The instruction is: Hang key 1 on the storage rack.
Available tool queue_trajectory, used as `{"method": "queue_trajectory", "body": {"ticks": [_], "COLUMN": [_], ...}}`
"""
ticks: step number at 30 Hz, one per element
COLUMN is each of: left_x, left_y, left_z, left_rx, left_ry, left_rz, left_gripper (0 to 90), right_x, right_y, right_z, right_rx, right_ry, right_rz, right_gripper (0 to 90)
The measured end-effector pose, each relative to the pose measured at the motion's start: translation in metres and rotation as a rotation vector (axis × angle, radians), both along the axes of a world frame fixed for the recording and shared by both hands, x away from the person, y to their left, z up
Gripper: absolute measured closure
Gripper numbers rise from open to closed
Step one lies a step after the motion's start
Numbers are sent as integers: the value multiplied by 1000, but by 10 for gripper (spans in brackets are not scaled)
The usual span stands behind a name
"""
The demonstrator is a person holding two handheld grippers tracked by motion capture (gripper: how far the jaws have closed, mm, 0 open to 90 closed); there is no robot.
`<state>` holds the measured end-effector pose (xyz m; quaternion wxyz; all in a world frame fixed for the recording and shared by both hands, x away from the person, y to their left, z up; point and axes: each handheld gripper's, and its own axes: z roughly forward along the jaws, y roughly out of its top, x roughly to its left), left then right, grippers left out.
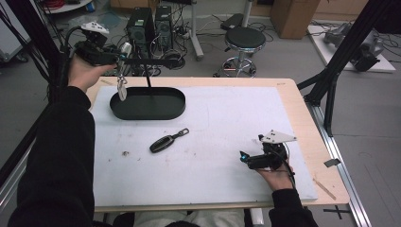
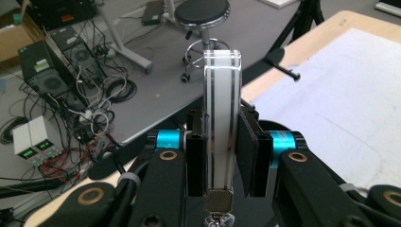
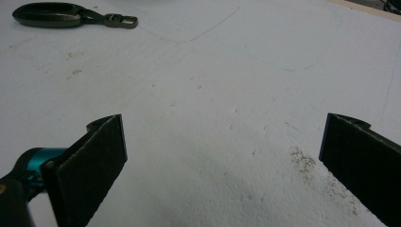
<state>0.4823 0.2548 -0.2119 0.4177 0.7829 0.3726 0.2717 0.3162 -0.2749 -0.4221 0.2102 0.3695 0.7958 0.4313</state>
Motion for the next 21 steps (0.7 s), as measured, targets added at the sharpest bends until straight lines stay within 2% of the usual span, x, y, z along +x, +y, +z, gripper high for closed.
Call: {"method": "queue_trajectory", "body": {"ticks": [4,5,7,10,14,21], "left_x": [6,10,14,19,25,35], "left_y": [-2,-4,-7,-11,-19,-26], "left_z": [1,1,5,12,20,18], "left_rx": [-29,-16,0,-10,8,44], "left_ry": [21,36,38,26,39,39], "left_rz": [-10,-19,-24,-23,-35,0], "left_gripper": [748,748,748,748,749,748], "right_x": [-1,-1,-1,-1,-1,-5], "right_y": [-4,-5,-5,-3,-4,-6], "right_z": [0,-1,-2,-2,-3,-3], "right_rx": [10,13,15,6,2,-8], "right_ry": [1,9,17,15,19,23], "right_rz": [-12,-12,-11,-5,-6,-4], "right_gripper": [8,8,8,8,8,8]}}
